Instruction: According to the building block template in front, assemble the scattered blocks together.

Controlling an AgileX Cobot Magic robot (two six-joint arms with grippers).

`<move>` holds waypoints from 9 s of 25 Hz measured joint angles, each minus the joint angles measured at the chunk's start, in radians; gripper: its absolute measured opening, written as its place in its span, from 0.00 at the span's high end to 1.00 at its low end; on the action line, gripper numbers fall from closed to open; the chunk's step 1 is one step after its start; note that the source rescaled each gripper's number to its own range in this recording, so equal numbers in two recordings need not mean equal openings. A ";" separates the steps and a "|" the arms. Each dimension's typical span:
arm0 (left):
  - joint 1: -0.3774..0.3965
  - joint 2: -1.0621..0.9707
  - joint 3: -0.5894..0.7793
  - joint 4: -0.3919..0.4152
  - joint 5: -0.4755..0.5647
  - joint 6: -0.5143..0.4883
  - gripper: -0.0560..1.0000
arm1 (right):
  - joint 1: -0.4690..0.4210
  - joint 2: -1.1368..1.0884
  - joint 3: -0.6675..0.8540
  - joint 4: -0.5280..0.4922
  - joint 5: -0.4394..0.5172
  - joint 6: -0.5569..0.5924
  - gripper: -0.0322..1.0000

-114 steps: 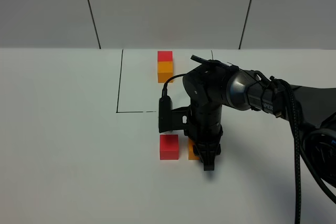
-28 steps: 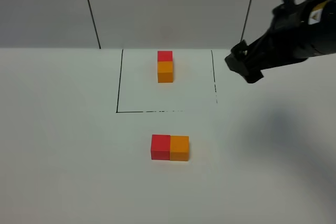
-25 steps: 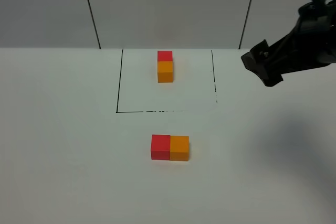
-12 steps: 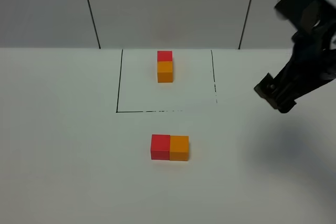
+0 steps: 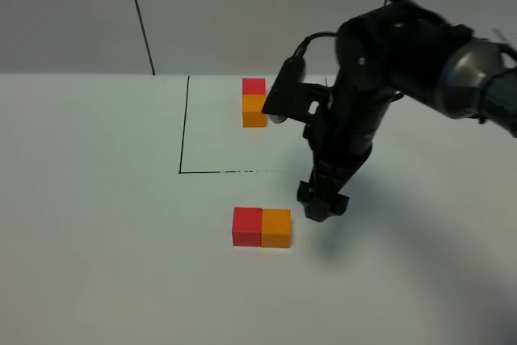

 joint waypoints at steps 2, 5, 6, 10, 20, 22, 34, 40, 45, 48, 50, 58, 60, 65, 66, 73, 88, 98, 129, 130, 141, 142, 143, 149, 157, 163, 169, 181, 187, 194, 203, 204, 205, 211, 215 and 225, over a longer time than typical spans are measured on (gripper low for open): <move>0.000 0.000 0.000 0.000 0.000 0.000 0.28 | 0.014 0.078 -0.073 0.000 0.021 -0.001 0.00; 0.000 0.000 0.000 0.000 0.000 0.001 0.28 | 0.035 0.153 -0.136 0.001 0.022 -0.013 0.00; 0.000 0.000 0.000 0.000 0.000 0.001 0.28 | 0.042 0.170 -0.145 0.001 0.017 -0.019 0.00; 0.000 0.000 0.000 0.000 0.000 0.001 0.28 | 0.070 0.215 -0.149 0.003 -0.021 -0.034 0.00; 0.000 0.000 0.000 0.000 0.000 0.001 0.28 | 0.126 0.255 -0.151 0.000 -0.137 -0.039 0.00; 0.000 0.000 0.000 0.000 0.000 0.001 0.28 | 0.129 0.274 -0.151 -0.001 -0.135 -0.042 0.00; 0.000 0.000 0.000 0.000 0.000 0.001 0.28 | 0.143 0.348 -0.152 0.000 -0.147 -0.042 0.00; 0.000 0.000 0.000 0.000 0.000 0.001 0.28 | 0.143 0.361 -0.159 0.001 -0.135 -0.034 0.06; 0.000 0.000 0.000 0.000 0.000 0.001 0.28 | 0.155 0.362 -0.160 0.002 -0.122 -0.033 0.32; 0.000 0.000 0.000 0.000 0.000 0.001 0.28 | 0.162 0.362 -0.160 0.001 -0.122 -0.033 0.61; 0.000 0.000 0.000 0.000 0.000 0.001 0.28 | 0.162 0.362 -0.160 0.001 -0.125 -0.033 0.84; 0.000 0.000 0.000 0.000 0.000 0.000 0.28 | 0.162 0.362 -0.164 0.003 -0.121 0.038 0.96; 0.000 0.000 0.000 0.000 0.000 0.000 0.28 | 0.162 0.362 -0.177 0.015 -0.089 0.119 0.96; 0.000 0.000 0.000 0.000 0.000 0.000 0.28 | 0.138 0.335 -0.255 0.118 0.048 0.458 0.96; 0.000 0.000 0.000 0.000 0.000 0.000 0.28 | 0.126 0.324 -0.266 0.146 0.064 0.532 0.96; 0.000 0.000 0.000 0.000 0.000 0.000 0.28 | 0.039 0.315 -0.275 0.220 0.061 0.823 0.96; 0.000 0.000 0.000 0.000 0.000 0.001 0.28 | 0.008 0.363 -0.273 0.116 -0.120 1.162 0.96; 0.000 0.000 0.000 0.000 0.000 0.001 0.28 | 0.068 0.372 -0.273 0.006 -0.105 1.215 0.96; 0.000 0.000 0.000 0.000 0.000 0.001 0.28 | 0.073 0.403 -0.273 0.066 -0.053 1.166 0.00; 0.000 0.000 0.000 0.000 0.000 0.001 0.28 | 0.073 0.403 -0.273 0.052 -0.045 1.171 0.00; 0.000 0.000 0.000 0.000 0.000 0.000 0.28 | 0.074 0.206 -0.272 0.054 -0.016 1.120 0.00; 0.000 0.000 0.000 0.000 0.000 0.000 0.28 | 0.074 0.175 -0.272 0.064 -0.016 1.110 0.00; 0.000 0.000 0.000 0.000 0.000 0.000 0.28 | 0.073 0.151 -0.272 0.075 -0.015 1.102 0.00; 0.000 0.000 0.000 0.000 0.000 0.000 0.28 | -0.053 0.053 -0.272 0.041 0.012 1.090 0.00; 0.000 0.000 0.000 0.000 0.000 0.000 0.28 | -0.390 -0.015 -0.218 -0.075 0.055 1.048 0.00; 0.000 0.000 0.000 0.000 0.000 0.000 0.28 | -0.546 -0.259 0.154 -0.131 -0.069 1.043 0.00; 0.000 0.000 0.000 0.000 0.000 0.000 0.28 | -0.565 -0.680 0.595 -0.166 -0.133 1.043 0.00; 0.000 0.000 0.000 0.000 0.000 0.001 0.28 | -0.565 -1.439 1.042 -0.179 -0.053 0.975 0.00; 0.000 0.000 0.000 0.000 0.000 0.001 0.28 | -0.565 -1.639 1.121 -0.145 -0.040 0.931 0.00; 0.000 0.000 0.000 0.000 0.000 0.001 0.28 | -0.565 -1.750 1.154 -0.080 -0.061 0.891 0.00; 0.000 0.000 0.000 0.000 0.000 0.001 0.28 | -0.565 -1.881 1.165 -0.023 -0.060 0.833 0.03; 0.000 0.000 0.000 0.000 0.000 0.001 0.28 | -0.565 -1.892 1.166 -0.020 -0.060 0.828 0.04; 0.000 0.000 0.000 0.000 0.000 0.001 0.28 | -0.565 -1.900 1.167 -0.018 -0.060 0.821 0.05; 0.000 0.000 0.000 0.000 0.000 0.001 0.28 | -0.553 -1.950 1.170 0.006 -0.060 0.795 0.13; 0.000 0.000 0.000 0.000 0.000 0.001 0.28 | -0.546 -2.005 1.170 0.015 -0.060 0.785 0.16; 0.000 0.000 0.000 0.000 0.000 0.001 0.28 | -0.546 -2.018 1.170 0.051 -0.060 0.736 0.18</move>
